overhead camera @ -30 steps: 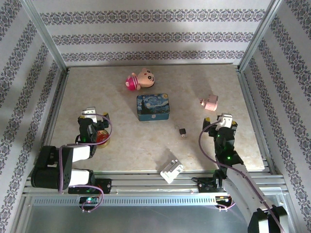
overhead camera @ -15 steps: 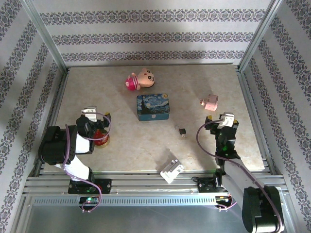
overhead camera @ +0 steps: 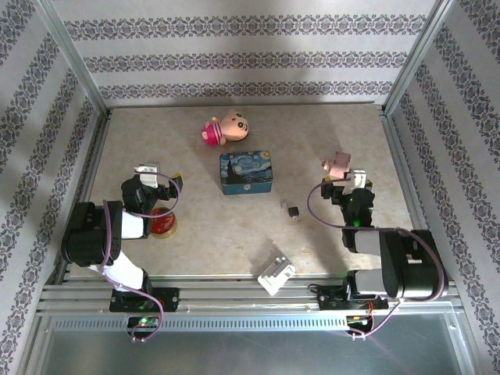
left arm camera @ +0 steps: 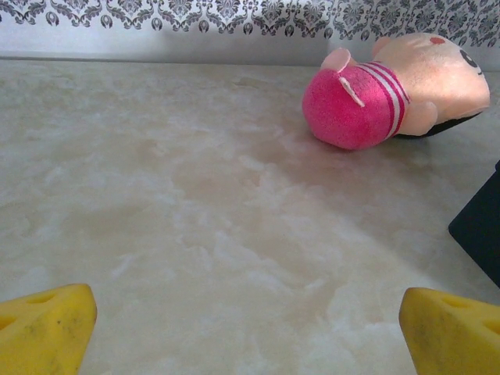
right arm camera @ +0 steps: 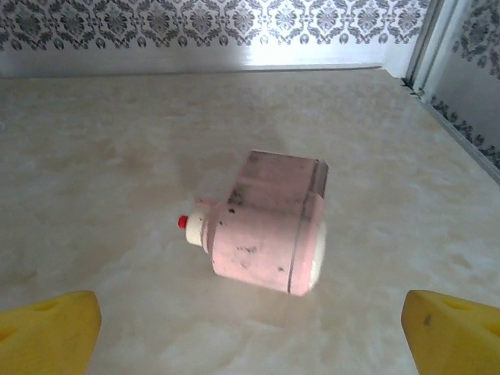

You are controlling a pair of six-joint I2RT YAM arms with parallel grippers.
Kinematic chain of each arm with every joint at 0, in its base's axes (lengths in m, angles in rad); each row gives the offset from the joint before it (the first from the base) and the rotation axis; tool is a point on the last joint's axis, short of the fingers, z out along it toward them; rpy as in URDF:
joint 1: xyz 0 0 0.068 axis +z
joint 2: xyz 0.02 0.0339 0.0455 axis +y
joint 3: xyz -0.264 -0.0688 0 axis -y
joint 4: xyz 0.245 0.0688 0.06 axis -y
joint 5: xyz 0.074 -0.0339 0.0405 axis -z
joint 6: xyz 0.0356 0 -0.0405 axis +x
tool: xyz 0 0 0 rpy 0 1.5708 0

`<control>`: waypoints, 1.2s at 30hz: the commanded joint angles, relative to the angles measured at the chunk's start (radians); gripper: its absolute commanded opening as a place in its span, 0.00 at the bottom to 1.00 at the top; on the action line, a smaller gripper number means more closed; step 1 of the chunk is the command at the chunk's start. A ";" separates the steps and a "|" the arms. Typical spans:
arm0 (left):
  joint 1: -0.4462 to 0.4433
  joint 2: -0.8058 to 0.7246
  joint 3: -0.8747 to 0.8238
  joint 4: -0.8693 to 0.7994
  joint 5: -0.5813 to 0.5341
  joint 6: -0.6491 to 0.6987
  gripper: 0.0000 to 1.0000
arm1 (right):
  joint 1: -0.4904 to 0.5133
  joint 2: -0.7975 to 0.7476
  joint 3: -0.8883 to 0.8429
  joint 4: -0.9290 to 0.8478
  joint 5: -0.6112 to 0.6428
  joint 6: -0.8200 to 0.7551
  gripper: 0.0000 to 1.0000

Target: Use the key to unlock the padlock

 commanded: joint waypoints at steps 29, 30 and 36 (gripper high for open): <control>-0.006 -0.009 -0.009 -0.001 0.004 0.009 0.99 | 0.012 0.137 0.172 -0.053 -0.013 0.001 0.98; -0.006 -0.010 -0.006 -0.004 0.002 0.009 0.99 | 0.012 0.136 0.172 -0.053 -0.013 0.001 0.98; -0.006 -0.011 -0.018 0.015 -0.005 0.004 0.99 | 0.012 0.136 0.172 -0.053 -0.013 0.002 0.98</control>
